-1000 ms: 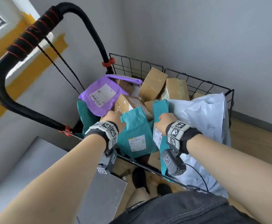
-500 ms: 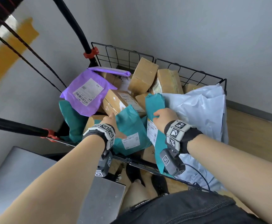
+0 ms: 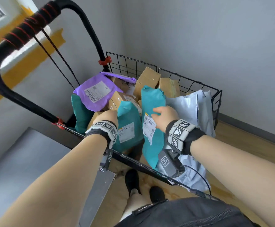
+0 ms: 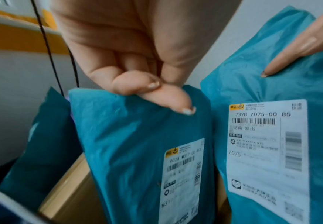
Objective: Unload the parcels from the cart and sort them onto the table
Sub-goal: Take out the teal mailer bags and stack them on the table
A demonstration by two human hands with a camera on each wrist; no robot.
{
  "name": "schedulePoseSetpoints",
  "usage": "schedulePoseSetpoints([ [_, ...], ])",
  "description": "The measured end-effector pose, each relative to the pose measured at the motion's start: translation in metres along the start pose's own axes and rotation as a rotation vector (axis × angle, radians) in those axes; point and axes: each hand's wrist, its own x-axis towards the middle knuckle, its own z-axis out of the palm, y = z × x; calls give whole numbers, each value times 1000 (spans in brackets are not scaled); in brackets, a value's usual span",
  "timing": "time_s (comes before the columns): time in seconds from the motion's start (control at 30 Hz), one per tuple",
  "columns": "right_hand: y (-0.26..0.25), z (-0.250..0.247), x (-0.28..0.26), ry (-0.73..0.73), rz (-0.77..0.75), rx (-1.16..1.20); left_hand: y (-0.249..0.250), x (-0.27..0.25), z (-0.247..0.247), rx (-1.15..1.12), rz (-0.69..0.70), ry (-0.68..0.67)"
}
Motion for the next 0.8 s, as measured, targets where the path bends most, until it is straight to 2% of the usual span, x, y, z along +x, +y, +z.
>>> schedulePoseSetpoints([
  [0.1,-11,-14,-14,40,-98,0,-1,-27,-25,-135,-83,115],
  [0.23,-34,-27,-37,79,-265,27,-9,-70,-54,-188,-161,317],
  [0.47,-91,-23,-77,98,-500,18,-47,-158,-96,-320,-323,669],
  [0.7,-160,5,-153,-57,-840,46,-104,-262,-106,-371,-449,941],
  [0.8,-181,29,-186,-137,-885,42,-130,-312,-94,-397,-516,987],
])
